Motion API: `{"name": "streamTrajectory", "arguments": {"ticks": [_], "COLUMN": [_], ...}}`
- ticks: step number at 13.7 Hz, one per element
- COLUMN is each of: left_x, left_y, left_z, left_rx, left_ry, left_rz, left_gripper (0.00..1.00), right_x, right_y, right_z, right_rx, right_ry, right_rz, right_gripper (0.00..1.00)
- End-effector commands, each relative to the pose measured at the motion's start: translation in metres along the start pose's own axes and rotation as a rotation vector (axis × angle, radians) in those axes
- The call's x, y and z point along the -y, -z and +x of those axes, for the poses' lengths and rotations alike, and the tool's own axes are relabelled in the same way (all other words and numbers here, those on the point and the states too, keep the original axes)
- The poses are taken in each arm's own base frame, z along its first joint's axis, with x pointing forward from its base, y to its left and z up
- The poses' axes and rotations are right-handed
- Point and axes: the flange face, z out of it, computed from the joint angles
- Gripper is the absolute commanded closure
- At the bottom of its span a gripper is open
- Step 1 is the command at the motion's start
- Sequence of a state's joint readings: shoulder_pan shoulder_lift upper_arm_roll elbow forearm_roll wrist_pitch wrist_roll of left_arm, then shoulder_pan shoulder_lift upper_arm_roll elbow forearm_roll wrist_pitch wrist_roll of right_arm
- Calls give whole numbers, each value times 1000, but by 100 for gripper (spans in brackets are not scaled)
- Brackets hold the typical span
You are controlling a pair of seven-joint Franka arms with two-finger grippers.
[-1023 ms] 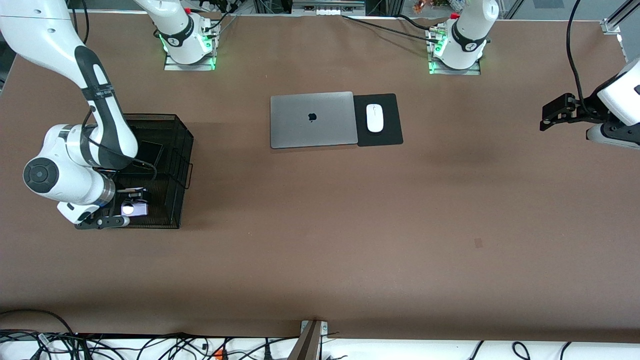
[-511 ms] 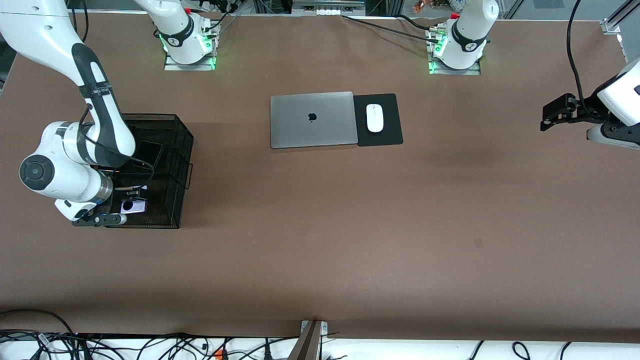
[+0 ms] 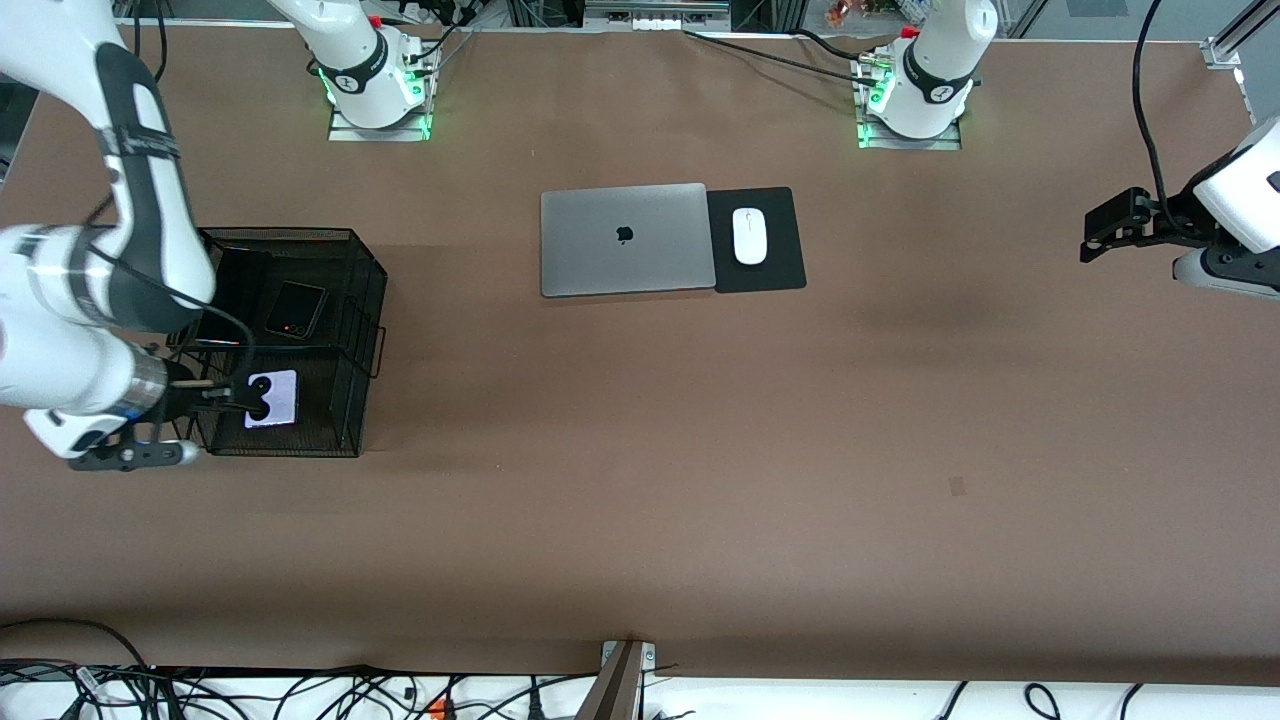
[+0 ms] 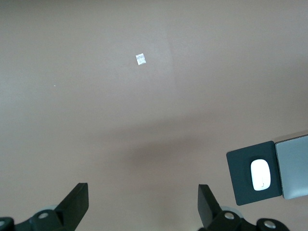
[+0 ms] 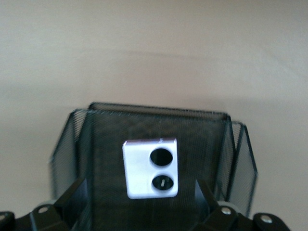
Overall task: Place phones with both arms
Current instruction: 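Lower the lavender phone into the basket and open the right gripper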
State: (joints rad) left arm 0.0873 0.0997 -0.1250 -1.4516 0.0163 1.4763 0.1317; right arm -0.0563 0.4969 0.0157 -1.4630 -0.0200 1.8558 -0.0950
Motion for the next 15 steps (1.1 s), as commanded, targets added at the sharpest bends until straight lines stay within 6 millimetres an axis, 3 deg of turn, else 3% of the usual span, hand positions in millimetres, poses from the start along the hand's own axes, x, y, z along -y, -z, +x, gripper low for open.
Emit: {"name": "streamTrajectory", "arguments": {"ticks": [1, 3, 5, 7, 11, 15], "left_x": [-3, -4, -6, -7, -12, -12], "left_y": [-1, -1, -1, -2, -3, -2], "left_z": [-3, -3, -3, -4, -3, -3], "left_rx": [8, 11, 12, 18, 23, 21], "left_ry": [3, 1, 0, 12, 16, 16], "left_rz": [25, 24, 24, 25, 25, 26], "left_gripper": [0, 0, 0, 0, 0, 0], "right_x": [6, 10, 32, 40, 55, 45], "right_y": [50, 71, 103, 115, 97, 98], "right_z": [-1, -12, -32, -52, -110, -112], "right_rx": [50, 94, 110, 125, 3, 1], "right_ry": [0, -64, -127, -175, -181, -183], "right_rz": [42, 45, 45, 37, 25, 20], "right_gripper": [1, 1, 1, 2, 4, 0]}}
